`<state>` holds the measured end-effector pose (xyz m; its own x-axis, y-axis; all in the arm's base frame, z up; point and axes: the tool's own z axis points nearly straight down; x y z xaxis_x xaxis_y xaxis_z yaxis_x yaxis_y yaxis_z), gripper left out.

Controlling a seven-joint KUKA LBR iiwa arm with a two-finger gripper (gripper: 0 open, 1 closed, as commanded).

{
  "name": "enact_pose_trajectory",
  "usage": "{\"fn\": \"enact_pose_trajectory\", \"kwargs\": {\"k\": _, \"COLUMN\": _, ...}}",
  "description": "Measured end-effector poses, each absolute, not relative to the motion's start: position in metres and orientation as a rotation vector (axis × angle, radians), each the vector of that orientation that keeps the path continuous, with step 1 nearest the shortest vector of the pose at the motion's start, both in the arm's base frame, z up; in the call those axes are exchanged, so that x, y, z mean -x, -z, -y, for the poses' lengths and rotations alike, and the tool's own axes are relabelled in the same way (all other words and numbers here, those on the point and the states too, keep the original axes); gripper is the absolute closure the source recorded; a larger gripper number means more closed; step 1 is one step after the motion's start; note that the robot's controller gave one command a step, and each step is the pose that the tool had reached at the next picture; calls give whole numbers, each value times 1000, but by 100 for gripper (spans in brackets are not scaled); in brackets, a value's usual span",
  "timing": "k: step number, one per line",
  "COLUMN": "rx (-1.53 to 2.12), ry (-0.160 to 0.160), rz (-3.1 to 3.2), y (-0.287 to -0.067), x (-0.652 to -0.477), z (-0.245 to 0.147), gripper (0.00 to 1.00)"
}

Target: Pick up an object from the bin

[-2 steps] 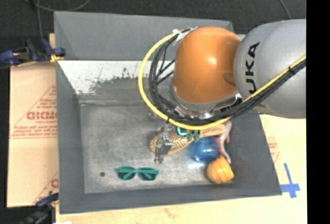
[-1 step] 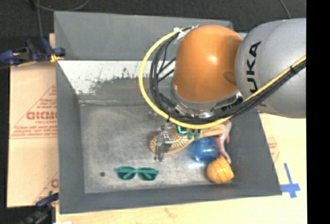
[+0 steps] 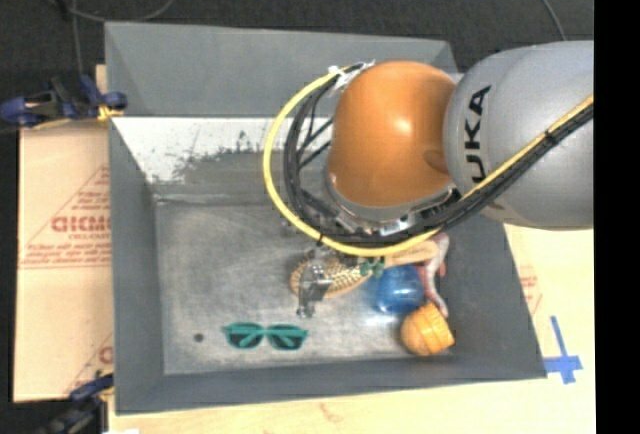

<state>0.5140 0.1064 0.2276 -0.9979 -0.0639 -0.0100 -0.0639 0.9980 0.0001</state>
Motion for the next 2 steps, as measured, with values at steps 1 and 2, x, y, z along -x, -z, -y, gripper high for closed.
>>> {"fn": "enact_pose_trajectory", "kwargs": {"k": 1, "rx": 204, "ry": -2, "rz": -3127, "y": -170, "x": -510, "z": -106, "gripper": 0}}
{"fn": "enact_pose_trajectory", "kwargs": {"k": 2, "rx": 218, "ry": -4, "rz": -3127, "y": -110, "x": -523, "z": -107, "gripper": 0}}
